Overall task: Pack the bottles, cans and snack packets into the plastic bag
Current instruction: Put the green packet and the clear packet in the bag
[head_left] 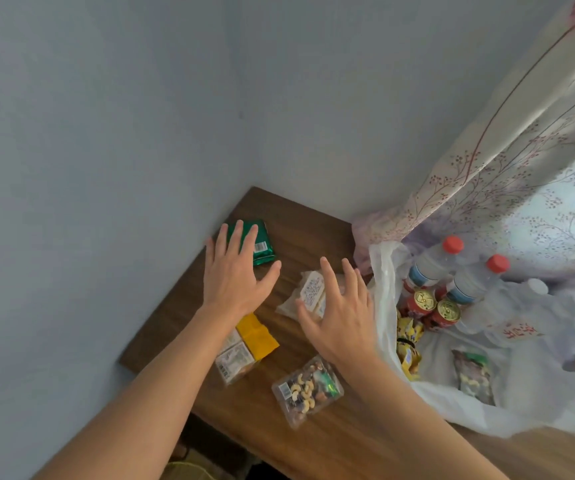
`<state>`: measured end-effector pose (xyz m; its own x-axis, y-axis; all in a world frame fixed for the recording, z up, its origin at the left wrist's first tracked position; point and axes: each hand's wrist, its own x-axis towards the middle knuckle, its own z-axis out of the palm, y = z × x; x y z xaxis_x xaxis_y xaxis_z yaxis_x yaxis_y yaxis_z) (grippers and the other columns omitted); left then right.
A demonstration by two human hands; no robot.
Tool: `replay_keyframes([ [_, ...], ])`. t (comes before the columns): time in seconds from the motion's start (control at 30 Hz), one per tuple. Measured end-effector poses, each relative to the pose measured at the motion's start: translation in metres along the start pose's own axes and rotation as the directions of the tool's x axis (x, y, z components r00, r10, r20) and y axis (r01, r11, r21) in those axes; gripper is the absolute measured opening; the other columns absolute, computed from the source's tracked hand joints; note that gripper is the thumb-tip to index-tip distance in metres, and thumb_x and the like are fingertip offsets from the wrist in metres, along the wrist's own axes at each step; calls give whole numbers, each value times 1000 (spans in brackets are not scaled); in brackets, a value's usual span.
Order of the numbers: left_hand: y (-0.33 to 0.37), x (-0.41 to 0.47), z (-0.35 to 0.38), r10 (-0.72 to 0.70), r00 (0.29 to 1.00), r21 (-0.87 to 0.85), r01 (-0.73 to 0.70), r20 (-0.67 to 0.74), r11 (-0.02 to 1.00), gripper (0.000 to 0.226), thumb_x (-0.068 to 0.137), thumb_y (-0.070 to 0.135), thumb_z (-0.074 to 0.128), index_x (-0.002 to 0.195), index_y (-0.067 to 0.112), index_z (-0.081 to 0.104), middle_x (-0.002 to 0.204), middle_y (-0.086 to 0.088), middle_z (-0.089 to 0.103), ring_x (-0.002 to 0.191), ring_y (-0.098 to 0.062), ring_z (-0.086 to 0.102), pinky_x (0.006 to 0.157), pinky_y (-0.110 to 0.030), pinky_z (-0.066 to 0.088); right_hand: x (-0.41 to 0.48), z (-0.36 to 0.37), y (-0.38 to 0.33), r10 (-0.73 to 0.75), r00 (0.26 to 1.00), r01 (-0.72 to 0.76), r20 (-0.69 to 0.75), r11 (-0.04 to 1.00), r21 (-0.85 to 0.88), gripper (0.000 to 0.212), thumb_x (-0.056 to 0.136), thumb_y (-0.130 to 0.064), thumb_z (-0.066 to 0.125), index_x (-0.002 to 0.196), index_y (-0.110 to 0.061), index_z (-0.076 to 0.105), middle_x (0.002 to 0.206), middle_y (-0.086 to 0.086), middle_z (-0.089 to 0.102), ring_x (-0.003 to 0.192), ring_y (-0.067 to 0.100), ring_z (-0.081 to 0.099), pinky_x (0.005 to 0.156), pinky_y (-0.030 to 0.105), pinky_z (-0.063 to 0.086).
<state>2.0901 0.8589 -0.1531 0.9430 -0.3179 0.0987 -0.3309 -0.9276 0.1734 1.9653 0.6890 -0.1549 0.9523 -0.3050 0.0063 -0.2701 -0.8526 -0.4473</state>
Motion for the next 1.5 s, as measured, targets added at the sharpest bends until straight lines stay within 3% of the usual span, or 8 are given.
replay_keyframes([
  [0.27, -24, 80, 57, 38, 995, 22, -41, 95, 999, 81, 96, 69, 42, 160, 23, 26, 169, -8, 24, 156, -34, 17, 125, -58, 18, 52, 53, 5, 141, 990, -139, 31, 989, -45, 84, 90, -79, 33, 161, -38, 16, 170, 8, 18, 156, 36, 15, 123, 60, 19],
  [0.47, -35, 110, 101, 28, 980, 33, -36, 195, 999, 81, 97, 68, 42, 161, 25, 21, 171, -8, 18, 157, -35, 14, 124, -62, 12, 74, 87, 17, 266, 960, -256, 93, 961, -103, 87, 87, -81, 34, 160, -39, 11, 170, 10, 15, 156, 39, 12, 117, 67, 22],
  [0.67, -38, 119, 136, -83, 963, 14, 82, 258, 996, 89, 93, 74, 44, 163, 31, 10, 173, -5, 3, 157, -38, 4, 114, -77, 10, 79, 114, 27, 400, 902, -378, 161, 914, -150, 99, 81, -89, 32, 161, -39, 1, 172, 10, 0, 157, 40, 0, 115, 72, 21],
  [0.9, -41, 127, 164, -223, 925, 15, 229, 309, 973, 100, 84, 88, 38, 161, 42, -5, 171, -6, -17, 153, -51, -6, 107, -86, 10, 79, 133, 31, 463, 869, -441, 175, 885, -150, 100, 82, -87, 38, 161, -38, 0, 172, 12, 0, 157, 41, -4, 114, 74, 23],
  [1.1, -43, 131, 179, -314, 882, 10, 332, 351, 943, 101, 83, 88, 42, 160, 45, -6, 167, -9, -27, 150, -59, -1, 108, -85, 14, 85, 141, 33, 505, 840, -483, 201, 863, -151, 101, 83, -84, 45, 160, -37, 1, 171, 14, -5, 153, 52, -3, 114, 75, 24],
  [1.3, -40, 137, 189, -336, 888, -51, 369, 314, 928, 102, 81, 78, 56, 160, 45, -1, 170, -11, -15, 145, -57, 18, 110, -71, 32, 85, 148, 33, 535, 820, -520, 204, 845, -128, 101, 84, -81, 50, 161, -39, 0, 170, 13, -9, 152, 53, 3, 114, 72, 28],
  [1.5, -37, 140, 192, -360, 895, -37, 382, 263, 923, 100, 81, 71, 62, 160, 42, 8, 170, -13, -7, 140, -56, 25, 111, -63, 36, 88, 151, 32, 528, 824, -521, 206, 848, -91, 101, 84, -75, 59, 160, -39, 1, 169, 11, -12, 153, 49, 8, 113, 66, 36],
])
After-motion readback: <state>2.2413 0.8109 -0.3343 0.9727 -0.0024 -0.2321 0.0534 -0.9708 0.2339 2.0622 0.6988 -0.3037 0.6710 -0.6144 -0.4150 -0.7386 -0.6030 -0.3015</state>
